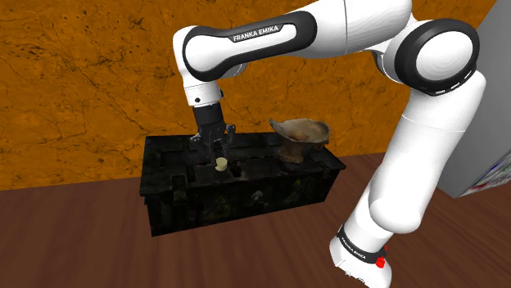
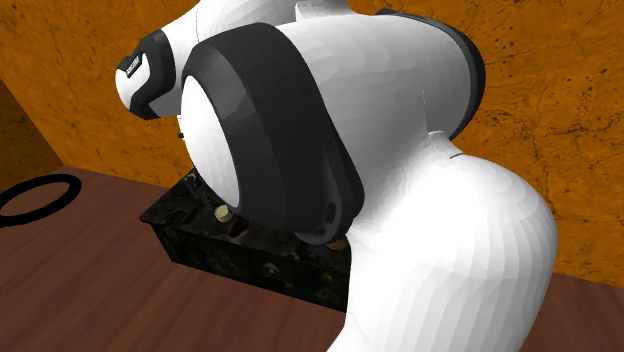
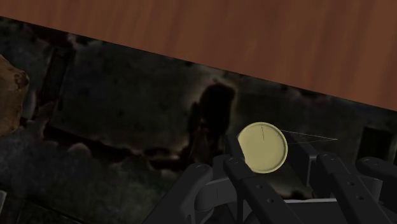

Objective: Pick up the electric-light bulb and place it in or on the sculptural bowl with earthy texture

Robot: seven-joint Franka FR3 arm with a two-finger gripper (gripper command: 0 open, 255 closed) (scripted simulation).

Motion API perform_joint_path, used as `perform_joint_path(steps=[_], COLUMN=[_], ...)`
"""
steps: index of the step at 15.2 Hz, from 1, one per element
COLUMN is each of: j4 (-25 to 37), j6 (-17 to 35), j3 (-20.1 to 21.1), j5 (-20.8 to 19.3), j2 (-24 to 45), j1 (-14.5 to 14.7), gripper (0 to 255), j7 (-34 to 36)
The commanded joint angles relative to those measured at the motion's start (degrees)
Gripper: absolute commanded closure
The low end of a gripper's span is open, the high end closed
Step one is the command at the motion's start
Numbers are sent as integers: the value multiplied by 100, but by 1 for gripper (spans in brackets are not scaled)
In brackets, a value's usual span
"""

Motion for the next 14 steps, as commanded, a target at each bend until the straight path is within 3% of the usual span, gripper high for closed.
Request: perform_joint_path(steps=[1,4,14], j4=[-2,-1,588], j6=[4,5,-731], j3=[3,2,1], j5=[3,3,48], j2=[2,4,-151], j1=[3,2,-13], gripper=[255,255,255], j7=[0,-1,43])
